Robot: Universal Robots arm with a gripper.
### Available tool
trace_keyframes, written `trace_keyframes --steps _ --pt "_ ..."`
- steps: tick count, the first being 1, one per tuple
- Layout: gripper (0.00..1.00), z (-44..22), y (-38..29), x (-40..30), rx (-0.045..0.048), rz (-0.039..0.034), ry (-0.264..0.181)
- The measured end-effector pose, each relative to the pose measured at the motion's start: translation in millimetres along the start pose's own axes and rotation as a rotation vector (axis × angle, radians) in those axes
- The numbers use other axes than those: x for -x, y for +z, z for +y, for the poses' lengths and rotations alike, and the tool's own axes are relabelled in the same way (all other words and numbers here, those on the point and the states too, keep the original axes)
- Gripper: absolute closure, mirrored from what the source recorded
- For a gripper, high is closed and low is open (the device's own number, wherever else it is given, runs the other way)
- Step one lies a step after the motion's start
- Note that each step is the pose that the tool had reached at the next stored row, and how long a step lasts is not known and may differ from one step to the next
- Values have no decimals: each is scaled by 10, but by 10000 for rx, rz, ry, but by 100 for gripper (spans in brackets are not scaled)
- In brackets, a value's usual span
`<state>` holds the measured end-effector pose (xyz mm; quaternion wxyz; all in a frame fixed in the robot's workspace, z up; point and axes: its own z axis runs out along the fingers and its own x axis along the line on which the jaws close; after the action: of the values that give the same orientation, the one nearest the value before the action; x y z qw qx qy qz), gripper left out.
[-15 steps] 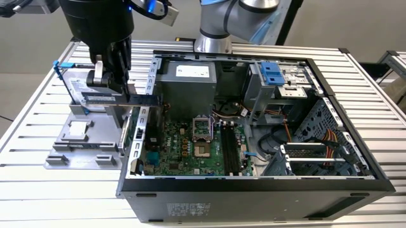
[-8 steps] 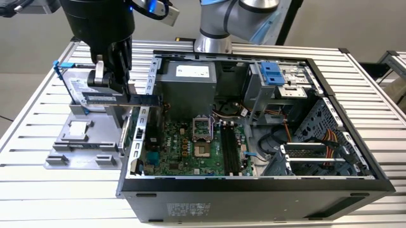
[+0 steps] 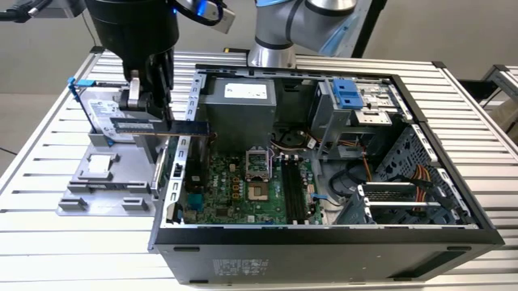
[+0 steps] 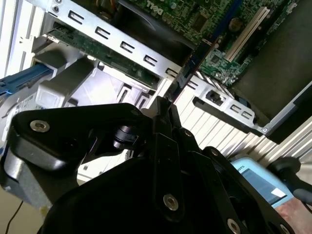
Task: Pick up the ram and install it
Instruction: 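Pick up the ram and move it above insertion slot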
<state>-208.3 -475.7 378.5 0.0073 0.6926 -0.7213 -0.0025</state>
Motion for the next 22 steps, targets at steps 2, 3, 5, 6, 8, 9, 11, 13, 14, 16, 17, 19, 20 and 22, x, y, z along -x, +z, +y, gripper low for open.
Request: trace_keyframes --steps 2,3,5,6,8,9,11,13,14,16,17,19,20,22 --pt "100 -32 0 1 1 0 1" --pt "100 -48 -1 2 1 0 0" --pt "100 -79 -1 3 1 1 0" --pt "100 -94 -2 3 1 1 0" --pt "100 -116 -2 4 1 1 0" --pt "100 -127 -2 5 1 1 0" --pt "100 -152 -2 6 1 0 0" --pt "100 -172 -2 7 1 0 0" --pt "100 -181 -3 7 1 0 0" --pt "100 -196 -3 7 1 0 0" --pt "100 -198 -3 7 1 0 0" --pt "100 -199 -3 8 1 1 2" --pt "100 -201 -3 8 1 1 0" --pt "100 -214 -3 9 1 1 -2"
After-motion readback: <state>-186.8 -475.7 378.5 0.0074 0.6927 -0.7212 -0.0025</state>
